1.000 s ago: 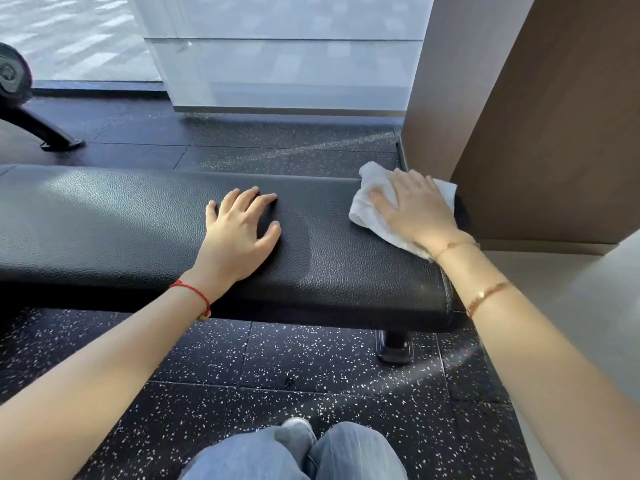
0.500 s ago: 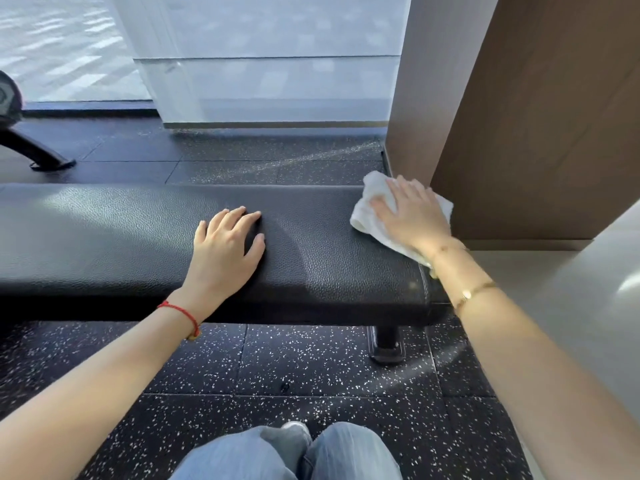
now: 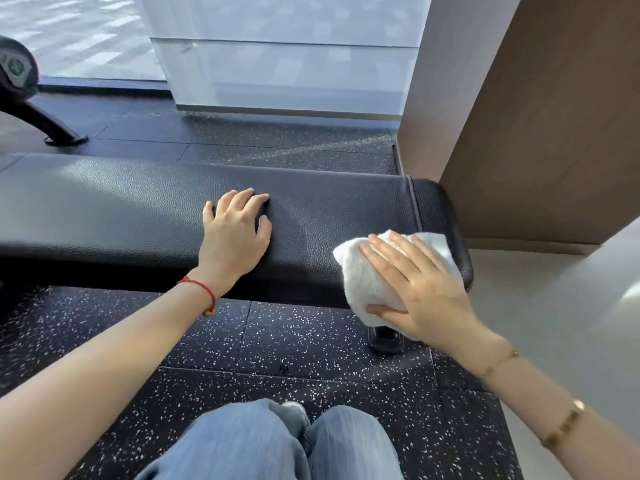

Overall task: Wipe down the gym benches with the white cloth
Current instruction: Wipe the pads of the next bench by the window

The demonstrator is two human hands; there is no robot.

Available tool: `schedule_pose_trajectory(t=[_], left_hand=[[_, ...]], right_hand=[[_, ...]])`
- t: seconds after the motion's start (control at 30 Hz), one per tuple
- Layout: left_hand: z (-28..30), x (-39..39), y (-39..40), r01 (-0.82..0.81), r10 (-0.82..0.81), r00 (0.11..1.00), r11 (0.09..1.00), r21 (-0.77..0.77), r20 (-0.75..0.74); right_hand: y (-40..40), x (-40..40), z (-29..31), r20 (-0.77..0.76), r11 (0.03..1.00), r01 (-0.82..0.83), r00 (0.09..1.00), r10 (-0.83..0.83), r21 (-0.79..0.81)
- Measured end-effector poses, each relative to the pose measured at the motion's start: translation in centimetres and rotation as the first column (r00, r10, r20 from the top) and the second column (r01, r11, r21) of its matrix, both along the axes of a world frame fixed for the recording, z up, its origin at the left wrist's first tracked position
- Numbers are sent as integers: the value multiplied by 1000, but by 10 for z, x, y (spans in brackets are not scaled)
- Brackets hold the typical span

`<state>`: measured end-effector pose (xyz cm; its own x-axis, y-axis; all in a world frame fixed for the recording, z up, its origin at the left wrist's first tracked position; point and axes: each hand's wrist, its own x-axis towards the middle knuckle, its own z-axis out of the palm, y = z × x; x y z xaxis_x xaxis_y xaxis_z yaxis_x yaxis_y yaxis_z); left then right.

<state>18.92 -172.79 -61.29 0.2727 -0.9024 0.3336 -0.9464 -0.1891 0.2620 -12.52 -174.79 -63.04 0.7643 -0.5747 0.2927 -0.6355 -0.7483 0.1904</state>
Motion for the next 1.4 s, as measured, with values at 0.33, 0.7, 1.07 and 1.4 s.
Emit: schedule_pose_trajectory(t=[0.33,0.7,1.07,1.4], left_hand=[[-4,5,1,16,-16,1000,1000,-16,1],[-5,1,-2,4,-6,999,999,-47,-33],[-4,0,-2,-14,14,1000,998,-66,-8],[-5,3,0,18,-19,1000,999,-26,-8]], right_hand=[[17,45,-7,154,993,10,988,8,-114],[29,114,-12,152,987,104,985,-85,-119],[18,13,-26,231,968,229,952,-201,-102],[33,57,-5,202,977,176,959,-197,117]])
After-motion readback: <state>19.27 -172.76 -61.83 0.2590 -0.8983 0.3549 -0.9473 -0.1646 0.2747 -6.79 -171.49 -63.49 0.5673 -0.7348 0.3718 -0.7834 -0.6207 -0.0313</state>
